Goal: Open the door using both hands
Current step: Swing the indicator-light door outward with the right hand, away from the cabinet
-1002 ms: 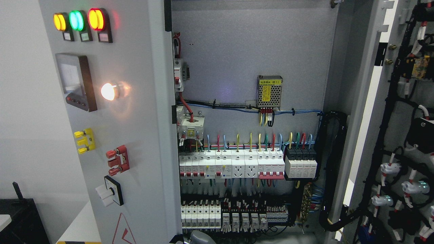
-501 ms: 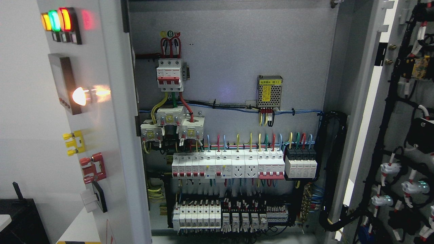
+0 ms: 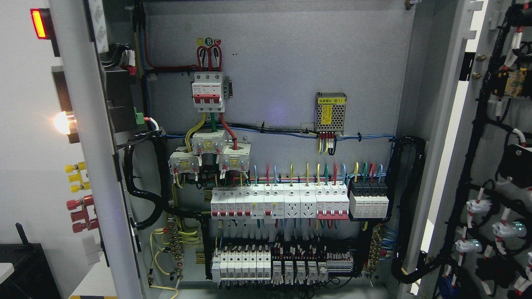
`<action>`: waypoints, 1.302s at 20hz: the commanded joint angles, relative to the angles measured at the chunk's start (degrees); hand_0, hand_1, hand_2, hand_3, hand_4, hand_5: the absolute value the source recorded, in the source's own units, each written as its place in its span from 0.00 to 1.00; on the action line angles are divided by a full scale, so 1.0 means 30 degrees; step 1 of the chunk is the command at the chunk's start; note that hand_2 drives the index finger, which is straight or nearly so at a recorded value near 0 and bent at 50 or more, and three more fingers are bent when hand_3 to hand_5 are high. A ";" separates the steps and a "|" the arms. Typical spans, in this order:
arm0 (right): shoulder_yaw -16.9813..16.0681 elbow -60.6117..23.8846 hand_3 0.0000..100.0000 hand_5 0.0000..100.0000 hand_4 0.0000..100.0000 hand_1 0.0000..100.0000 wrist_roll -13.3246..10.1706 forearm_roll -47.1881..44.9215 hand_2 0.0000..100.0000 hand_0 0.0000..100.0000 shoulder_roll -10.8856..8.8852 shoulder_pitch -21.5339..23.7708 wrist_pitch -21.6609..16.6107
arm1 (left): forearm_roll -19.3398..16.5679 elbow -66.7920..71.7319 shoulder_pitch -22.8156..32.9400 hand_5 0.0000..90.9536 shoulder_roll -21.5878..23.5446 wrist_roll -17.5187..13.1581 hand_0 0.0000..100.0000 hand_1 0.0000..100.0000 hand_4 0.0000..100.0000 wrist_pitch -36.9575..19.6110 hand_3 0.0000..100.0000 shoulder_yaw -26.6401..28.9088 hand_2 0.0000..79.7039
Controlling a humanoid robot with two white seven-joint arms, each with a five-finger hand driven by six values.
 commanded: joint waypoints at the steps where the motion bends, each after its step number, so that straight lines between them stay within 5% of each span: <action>1: 0.1108 0.0046 0.00 0.00 0.00 0.00 -0.0170 0.0154 0.00 0.11 0.0987 -0.0070 -0.0029 | 0.0264 0.0059 -0.0005 0.00 0.0000 -0.0004 0.00 0.00 0.03 0.0002 0.00 -0.0029 0.00; 13: 0.2104 0.0661 0.00 0.00 0.00 0.00 -0.0698 0.1150 0.00 0.11 0.2569 -0.0743 -0.0029 | 0.0264 0.0059 -0.0005 0.00 0.0000 -0.0004 0.00 0.00 0.03 0.0002 0.00 -0.0029 0.00; 22: 0.3070 0.0837 0.00 0.00 0.00 0.00 -0.0727 0.1853 0.00 0.11 0.2775 -0.1183 -0.0205 | 0.0264 0.0059 -0.0004 0.00 0.0000 -0.0004 0.00 0.00 0.03 0.0002 0.00 -0.0029 0.00; 26: 0.3335 0.1276 0.00 0.00 0.00 0.00 -0.1342 0.1854 0.00 0.11 0.3010 -0.1563 -0.0234 | 0.0264 0.0059 -0.0004 0.00 0.0000 -0.0004 0.00 0.00 0.03 0.0002 0.00 -0.0029 0.00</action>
